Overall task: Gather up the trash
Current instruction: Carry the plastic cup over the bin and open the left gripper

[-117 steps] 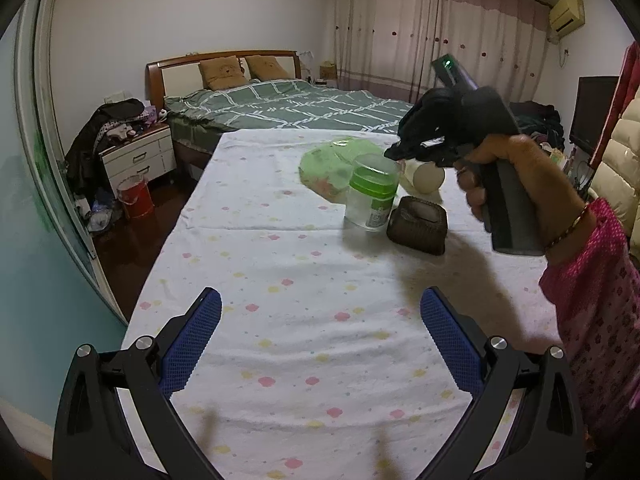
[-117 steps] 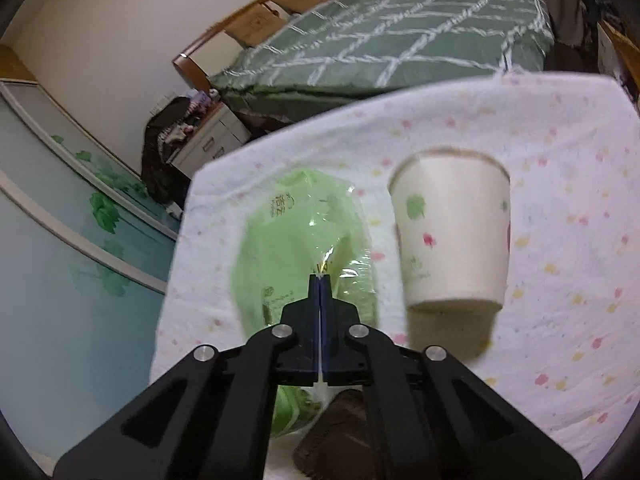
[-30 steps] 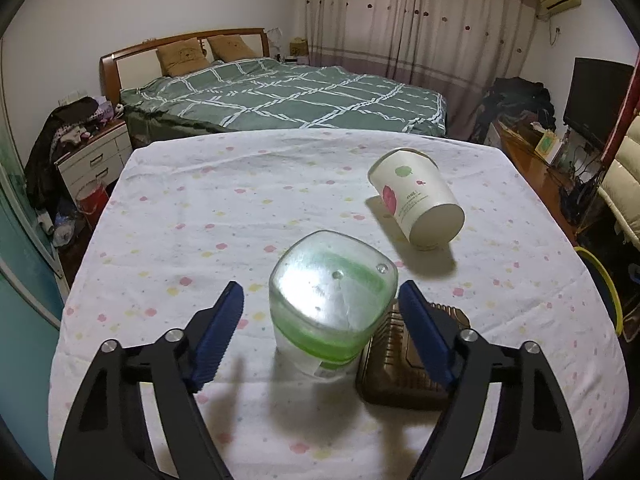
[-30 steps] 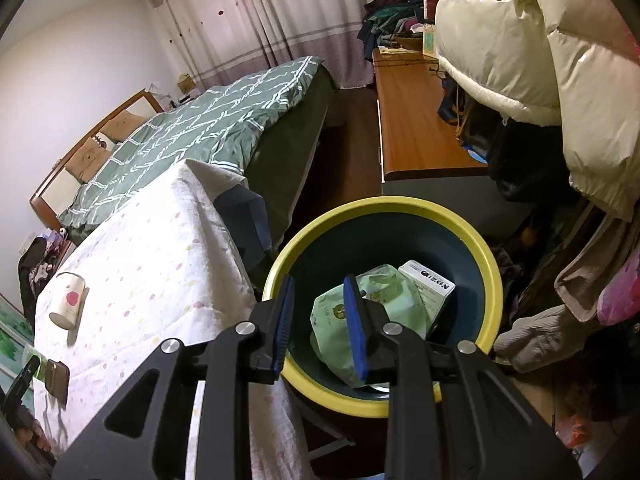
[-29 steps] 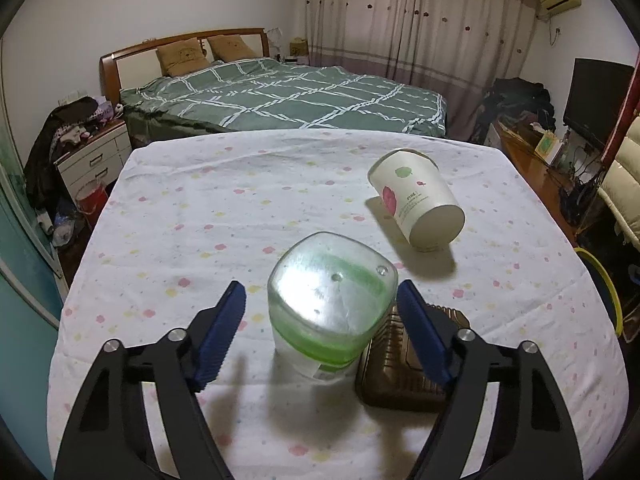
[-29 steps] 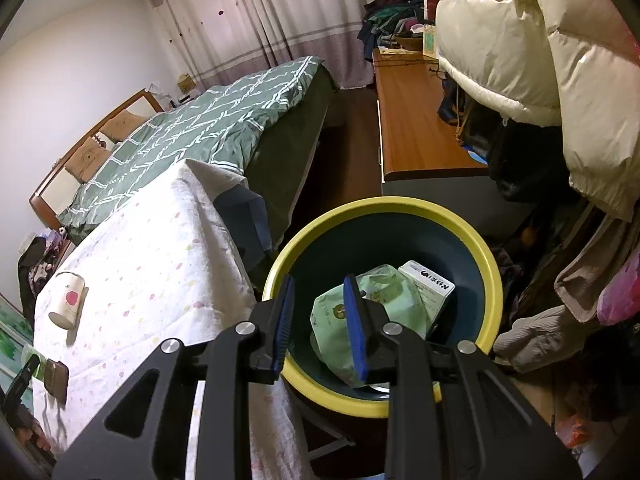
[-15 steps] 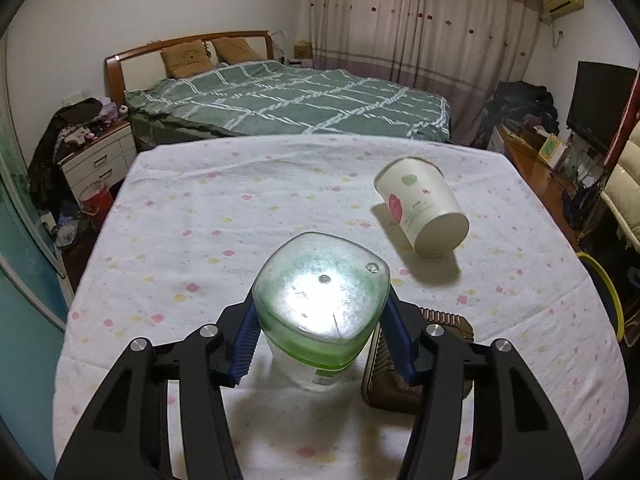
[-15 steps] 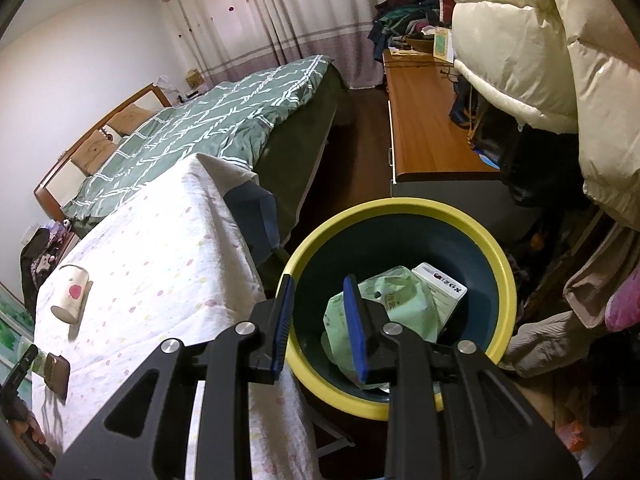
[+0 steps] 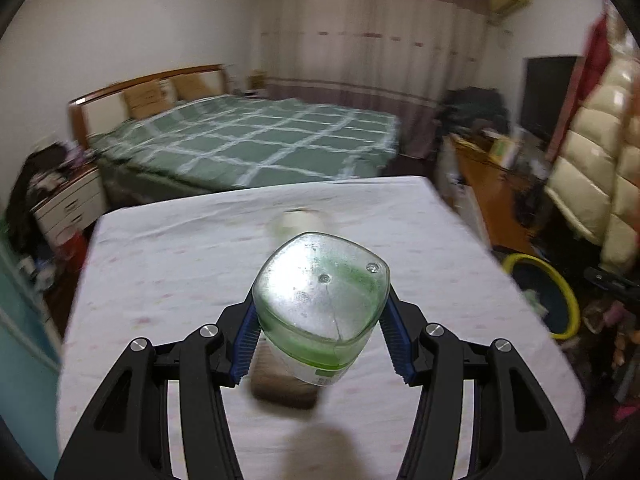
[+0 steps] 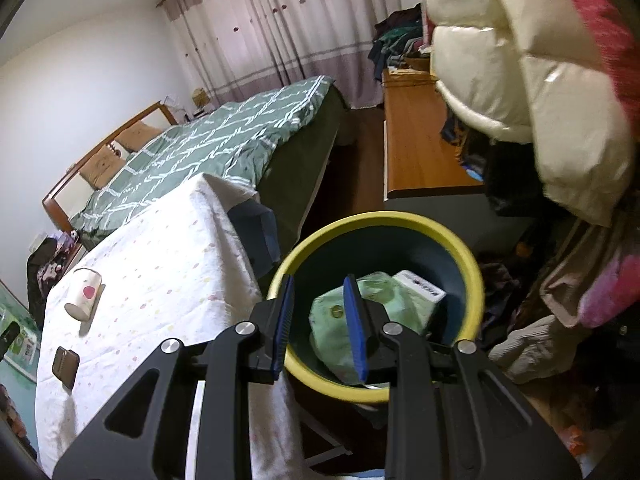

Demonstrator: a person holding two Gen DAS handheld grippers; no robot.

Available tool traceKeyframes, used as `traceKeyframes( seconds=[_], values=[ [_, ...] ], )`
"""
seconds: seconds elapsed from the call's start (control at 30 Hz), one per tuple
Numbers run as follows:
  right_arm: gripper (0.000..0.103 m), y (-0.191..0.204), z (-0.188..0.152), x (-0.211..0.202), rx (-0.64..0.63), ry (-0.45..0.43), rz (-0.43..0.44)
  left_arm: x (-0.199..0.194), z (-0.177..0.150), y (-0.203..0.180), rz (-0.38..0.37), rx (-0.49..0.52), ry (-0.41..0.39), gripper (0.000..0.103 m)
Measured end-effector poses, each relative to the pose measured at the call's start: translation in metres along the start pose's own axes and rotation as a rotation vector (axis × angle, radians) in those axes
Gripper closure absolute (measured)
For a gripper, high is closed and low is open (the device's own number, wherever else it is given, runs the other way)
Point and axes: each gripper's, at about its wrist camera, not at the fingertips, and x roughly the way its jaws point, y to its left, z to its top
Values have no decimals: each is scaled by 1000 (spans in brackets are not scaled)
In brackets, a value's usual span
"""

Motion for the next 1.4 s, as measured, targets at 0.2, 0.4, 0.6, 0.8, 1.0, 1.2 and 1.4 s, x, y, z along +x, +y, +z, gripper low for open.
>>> traceKeyframes(
  seconds=[0.2, 0.4, 0.6, 0.8, 1.0, 1.2, 1.4],
  values=[
    [79, -36, -4, -24, 34, -35, -48, 29, 16, -97, -173, 119, 29, 49],
    [79, -76, -11, -45, 72, -53, -108, 67, 23, -200, -331, 233, 82, 49],
    [79, -106, -19, -51, 113, -44, -149, 118, 20, -292, -440, 320, 179, 49],
    [78, -119, -23, -45, 133, -22, -158, 162, 8, -352, -480, 361, 266, 49],
    [71, -118, -24, -40, 135, -16, -162, 186, -1, -375, -483, 348, 304, 42],
    [67, -109, -25, -37, 114, -20, -163, 153, 11, -341, -452, 302, 216, 18],
    [67, -88, -28, -27, 76, 4, -119, 83, 18, -266, -389, 238, 85, 6]
  ],
)
